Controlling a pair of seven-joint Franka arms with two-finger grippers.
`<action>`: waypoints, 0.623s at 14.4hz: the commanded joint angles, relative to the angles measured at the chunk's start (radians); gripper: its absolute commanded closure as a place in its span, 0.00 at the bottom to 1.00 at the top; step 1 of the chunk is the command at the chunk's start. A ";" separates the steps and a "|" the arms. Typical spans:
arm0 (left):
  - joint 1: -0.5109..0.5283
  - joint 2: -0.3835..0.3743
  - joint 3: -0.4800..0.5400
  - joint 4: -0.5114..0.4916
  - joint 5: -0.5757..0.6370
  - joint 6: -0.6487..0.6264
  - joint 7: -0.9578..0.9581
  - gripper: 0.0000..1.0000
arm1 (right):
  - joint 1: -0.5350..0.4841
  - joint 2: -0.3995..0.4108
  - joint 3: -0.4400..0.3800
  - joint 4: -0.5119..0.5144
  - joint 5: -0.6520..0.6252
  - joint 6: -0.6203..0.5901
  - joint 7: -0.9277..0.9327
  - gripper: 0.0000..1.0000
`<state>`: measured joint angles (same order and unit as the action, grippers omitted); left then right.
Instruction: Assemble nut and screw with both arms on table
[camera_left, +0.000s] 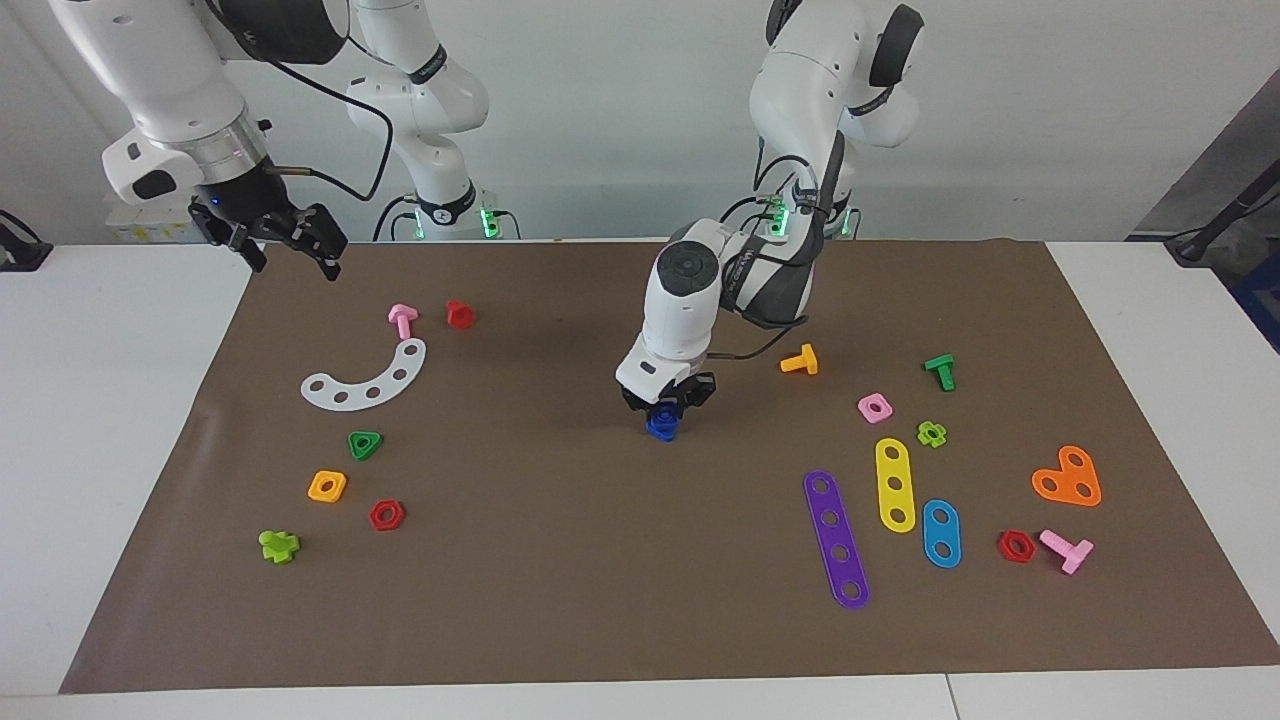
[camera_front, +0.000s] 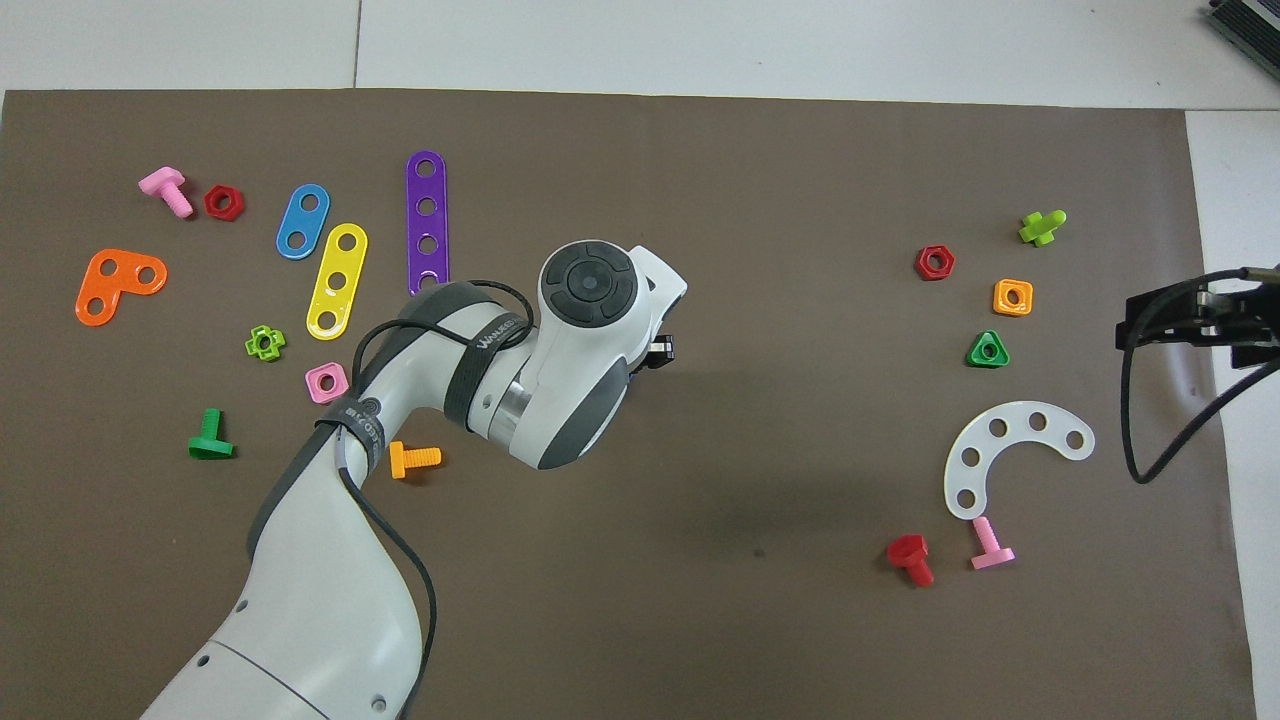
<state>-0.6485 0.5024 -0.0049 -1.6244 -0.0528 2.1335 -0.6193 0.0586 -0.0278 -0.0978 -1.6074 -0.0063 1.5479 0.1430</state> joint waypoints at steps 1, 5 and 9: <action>-0.014 -0.010 0.013 -0.022 -0.016 0.028 0.004 0.34 | -0.008 -0.015 0.003 -0.012 0.022 0.003 -0.020 0.00; -0.019 -0.010 0.014 -0.012 -0.016 0.025 0.004 0.21 | -0.008 -0.015 0.003 -0.012 0.022 0.003 -0.020 0.00; -0.002 0.001 0.020 0.102 -0.013 -0.142 0.006 0.21 | -0.008 -0.015 0.003 -0.012 0.022 0.003 -0.022 0.00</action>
<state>-0.6493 0.5017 0.0009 -1.5879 -0.0529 2.0951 -0.6193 0.0586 -0.0278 -0.0978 -1.6074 -0.0063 1.5479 0.1430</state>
